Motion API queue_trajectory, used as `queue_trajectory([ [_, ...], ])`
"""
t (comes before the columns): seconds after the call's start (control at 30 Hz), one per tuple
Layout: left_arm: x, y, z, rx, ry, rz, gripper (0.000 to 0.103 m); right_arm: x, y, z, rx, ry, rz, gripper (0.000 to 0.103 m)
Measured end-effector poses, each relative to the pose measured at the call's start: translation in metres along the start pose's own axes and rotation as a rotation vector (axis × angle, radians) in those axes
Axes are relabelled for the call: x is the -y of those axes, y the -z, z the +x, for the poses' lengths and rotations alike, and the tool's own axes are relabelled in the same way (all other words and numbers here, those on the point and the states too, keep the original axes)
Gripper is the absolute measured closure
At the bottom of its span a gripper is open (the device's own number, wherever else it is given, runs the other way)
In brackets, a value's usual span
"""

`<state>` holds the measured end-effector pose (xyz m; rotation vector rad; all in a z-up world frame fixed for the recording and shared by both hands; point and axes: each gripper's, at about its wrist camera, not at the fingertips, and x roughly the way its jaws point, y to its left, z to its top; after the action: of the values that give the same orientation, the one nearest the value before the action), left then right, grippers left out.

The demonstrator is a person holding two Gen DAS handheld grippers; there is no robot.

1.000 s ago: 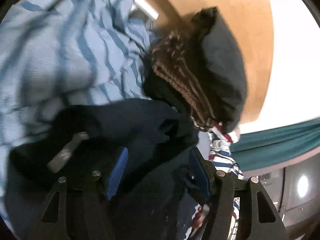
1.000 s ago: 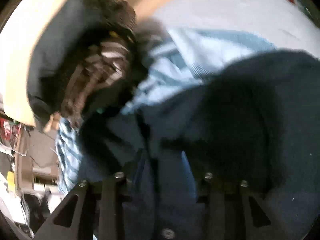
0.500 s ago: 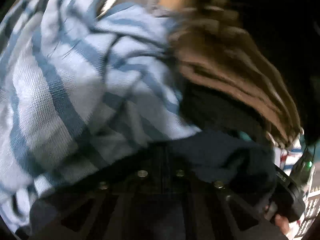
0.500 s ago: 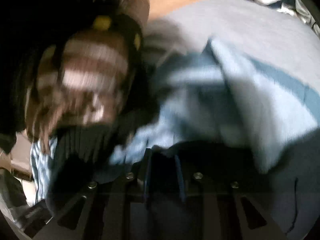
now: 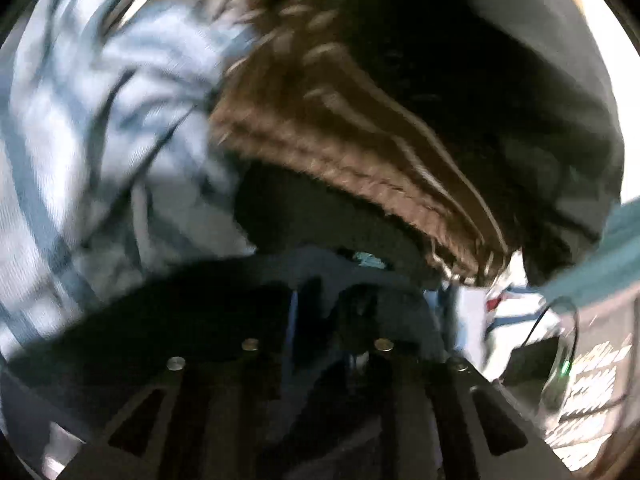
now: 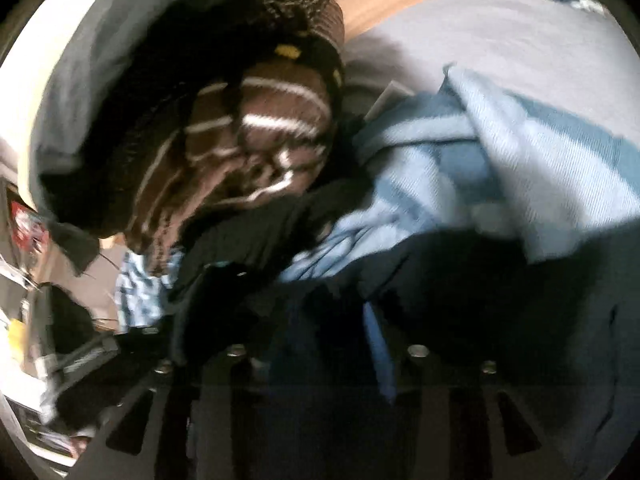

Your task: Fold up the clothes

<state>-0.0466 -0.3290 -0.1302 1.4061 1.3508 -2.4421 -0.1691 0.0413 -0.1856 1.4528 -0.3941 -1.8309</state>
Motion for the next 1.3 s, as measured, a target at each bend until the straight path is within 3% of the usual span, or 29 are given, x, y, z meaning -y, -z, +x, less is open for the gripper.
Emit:
queue_trajectory([
  [0.13,-0.031,0.01,-0.013,0.054,0.096,-0.203,0.047,-0.021,0.005,-0.014,0.048,-0.051,-0.029,0.034],
  [0.17,-0.038,0.012,-0.016,0.074,0.134,-0.248,0.041,-0.034,0.006,-0.016,0.067,-0.024,-0.082,0.025],
  [0.2,-0.044,0.014,-0.019,0.093,0.173,-0.292,0.041,-0.048,0.007,-0.015,0.075,0.013,-0.144,0.016],
  [0.27,-0.05,0.015,-0.022,0.103,0.235,-0.344,0.041,-0.071,0.009,-0.004,0.065,0.105,-0.274,0.016],
  [0.33,-0.049,0.015,-0.02,0.084,0.291,-0.365,0.041,-0.09,0.013,0.017,0.027,0.226,-0.413,0.036],
  [0.37,-0.047,0.015,-0.018,0.061,0.322,-0.366,0.041,-0.095,0.015,0.027,0.002,0.285,-0.451,0.089],
  [0.4,-0.045,0.014,-0.016,0.038,0.351,-0.365,0.041,-0.099,0.017,0.033,0.005,0.357,-0.472,0.096],
  [0.43,-0.039,0.015,-0.014,0.015,0.359,-0.343,0.041,-0.103,0.015,0.033,0.04,0.413,-0.489,0.097],
  [0.5,-0.025,0.02,-0.012,-0.004,0.345,-0.27,0.048,-0.115,0.017,0.019,0.145,0.443,-0.536,0.098],
  [0.57,-0.009,0.024,-0.006,-0.033,0.281,-0.19,0.072,-0.125,0.016,0.002,0.21,0.42,-0.556,0.098],
  [0.67,0.008,0.031,0.011,-0.089,0.25,-0.121,0.089,-0.137,0.01,-0.018,0.255,0.382,-0.573,0.098],
  [0.73,0.018,0.034,0.018,-0.078,0.223,-0.075,0.089,-0.141,0.009,-0.026,0.271,0.342,-0.566,0.098],
  [0.9,0.01,0.018,0.003,0.162,0.095,-0.101,0.09,-0.154,0.002,-0.028,0.287,0.315,-0.563,0.098],
  [1.13,0.006,0.017,0.021,0.153,-0.021,-0.065,0.091,-0.154,0.02,0.006,0.223,0.286,-0.573,0.097],
  [1.2,-0.003,0.02,0.024,0.1,0.046,-0.145,0.09,-0.152,0.023,0.016,0.187,0.269,-0.566,0.091],
  [1.23,-0.008,0.021,0.025,0.073,0.087,-0.184,0.083,-0.149,0.024,0.018,0.168,0.26,-0.556,0.081],
  [1.3,-0.017,0.026,0.016,0.048,0.173,-0.224,0.066,-0.141,0.032,0.006,0.184,0.227,-0.512,0.033],
])
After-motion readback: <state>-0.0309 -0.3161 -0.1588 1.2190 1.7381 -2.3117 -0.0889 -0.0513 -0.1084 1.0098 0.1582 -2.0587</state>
